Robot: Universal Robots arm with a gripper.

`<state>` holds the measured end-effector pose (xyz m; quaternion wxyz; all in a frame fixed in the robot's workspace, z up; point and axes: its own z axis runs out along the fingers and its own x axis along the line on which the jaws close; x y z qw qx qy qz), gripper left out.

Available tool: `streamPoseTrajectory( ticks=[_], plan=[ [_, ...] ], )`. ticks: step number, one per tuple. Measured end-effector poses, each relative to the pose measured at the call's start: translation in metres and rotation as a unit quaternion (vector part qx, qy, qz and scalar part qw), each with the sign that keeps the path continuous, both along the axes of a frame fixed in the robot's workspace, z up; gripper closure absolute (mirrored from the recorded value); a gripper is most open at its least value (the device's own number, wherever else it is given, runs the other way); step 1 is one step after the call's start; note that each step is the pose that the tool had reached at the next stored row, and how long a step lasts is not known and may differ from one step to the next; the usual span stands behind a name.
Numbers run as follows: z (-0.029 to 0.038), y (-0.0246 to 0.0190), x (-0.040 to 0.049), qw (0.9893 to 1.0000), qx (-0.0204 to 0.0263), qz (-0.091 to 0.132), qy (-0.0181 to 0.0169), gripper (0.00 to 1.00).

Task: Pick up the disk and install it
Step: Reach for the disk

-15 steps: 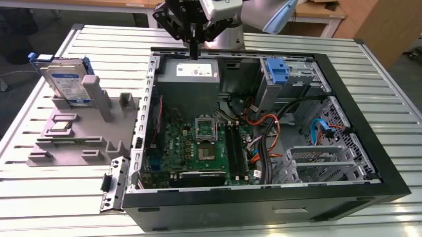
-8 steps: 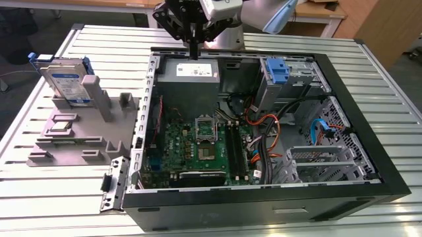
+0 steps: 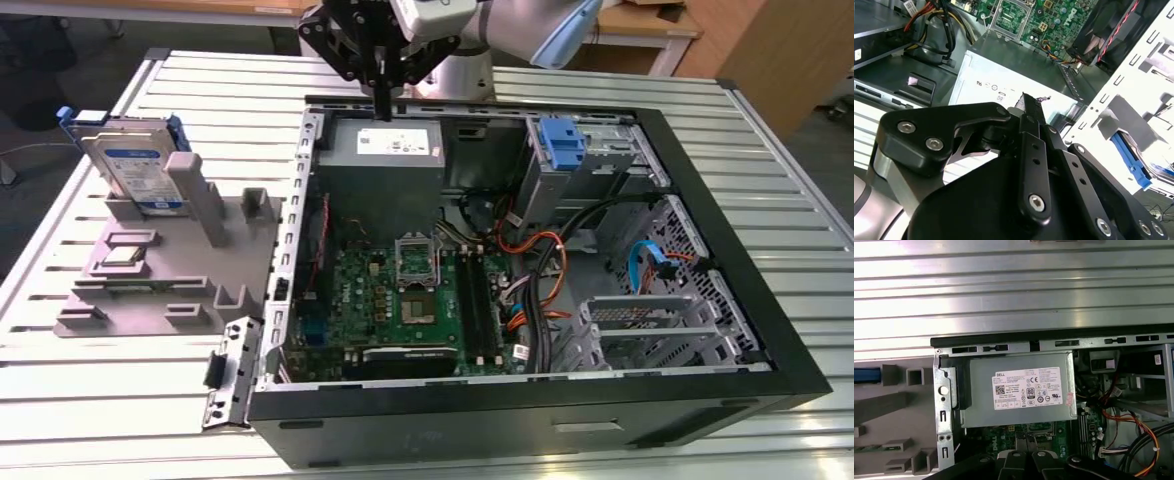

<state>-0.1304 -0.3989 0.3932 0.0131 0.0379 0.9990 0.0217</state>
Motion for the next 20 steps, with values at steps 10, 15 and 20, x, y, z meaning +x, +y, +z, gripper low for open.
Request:
streamPoseTrajectory(
  ticks=[10, 15, 20],
  plan=[
    [0.0000, -0.0001, -0.0016, 1.0000, 0.0000, 0.000, 0.0000, 0.90],
    [0.0000, 0.0000, -0.0062, 1.0000, 0.0000, 0.000, -0.0001, 0.90],
    [0.0000, 0.0000, -0.0120, 1.0000, 0.0000, 0.000, -0.0005, 0.90]
  ],
)
